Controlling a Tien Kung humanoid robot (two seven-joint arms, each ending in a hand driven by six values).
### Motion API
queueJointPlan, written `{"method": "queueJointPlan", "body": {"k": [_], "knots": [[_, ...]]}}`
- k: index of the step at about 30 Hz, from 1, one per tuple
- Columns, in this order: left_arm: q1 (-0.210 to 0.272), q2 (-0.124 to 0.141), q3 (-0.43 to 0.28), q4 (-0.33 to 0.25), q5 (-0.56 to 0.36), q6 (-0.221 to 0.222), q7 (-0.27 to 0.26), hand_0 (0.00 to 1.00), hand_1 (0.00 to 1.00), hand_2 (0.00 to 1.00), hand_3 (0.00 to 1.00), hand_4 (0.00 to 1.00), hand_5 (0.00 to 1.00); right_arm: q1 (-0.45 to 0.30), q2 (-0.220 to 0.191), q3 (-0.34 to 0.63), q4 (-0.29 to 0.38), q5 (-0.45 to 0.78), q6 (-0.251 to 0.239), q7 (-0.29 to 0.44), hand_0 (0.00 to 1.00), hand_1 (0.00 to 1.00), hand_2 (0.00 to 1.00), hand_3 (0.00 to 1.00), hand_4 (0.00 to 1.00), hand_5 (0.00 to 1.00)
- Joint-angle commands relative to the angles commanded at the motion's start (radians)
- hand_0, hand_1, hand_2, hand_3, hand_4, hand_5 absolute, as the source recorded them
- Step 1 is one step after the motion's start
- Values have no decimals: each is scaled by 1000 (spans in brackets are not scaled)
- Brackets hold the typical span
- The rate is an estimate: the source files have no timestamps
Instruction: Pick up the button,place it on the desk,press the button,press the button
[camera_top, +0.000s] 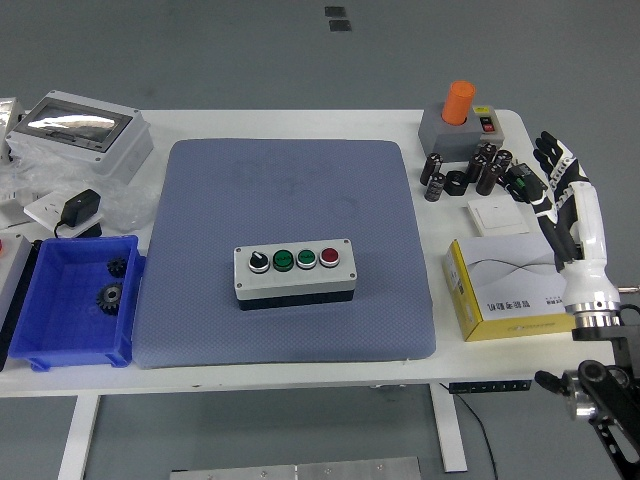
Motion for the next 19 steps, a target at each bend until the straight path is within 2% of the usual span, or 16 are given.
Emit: {"method": "queueJointPlan", "body": {"k": [9, 13, 16, 19], "knots": [[12, -12, 23, 1, -37, 6, 6, 728, 728, 689, 783, 944, 678, 35, 2, -29, -30, 13, 3, -11, 950, 899, 892, 892, 998, 846], [9, -18, 12, 5, -20, 1, -3, 728, 728, 689, 783, 944, 678, 46, 1, -37, -35, 13, 3, -15, 950, 899, 892, 892, 998, 846], [3, -14, 9, 7, -16, 2, -8, 729, 726, 688, 783, 943, 677, 72, -6, -49, -45, 13, 4, -21, 951, 897, 889, 892, 998, 842], [11, -10, 19, 6, -31, 6, -3, 729, 726, 688, 783, 943, 677, 84, 7, -61, -62, 22, 4, -23, 951, 897, 889, 892, 998, 842]]}}
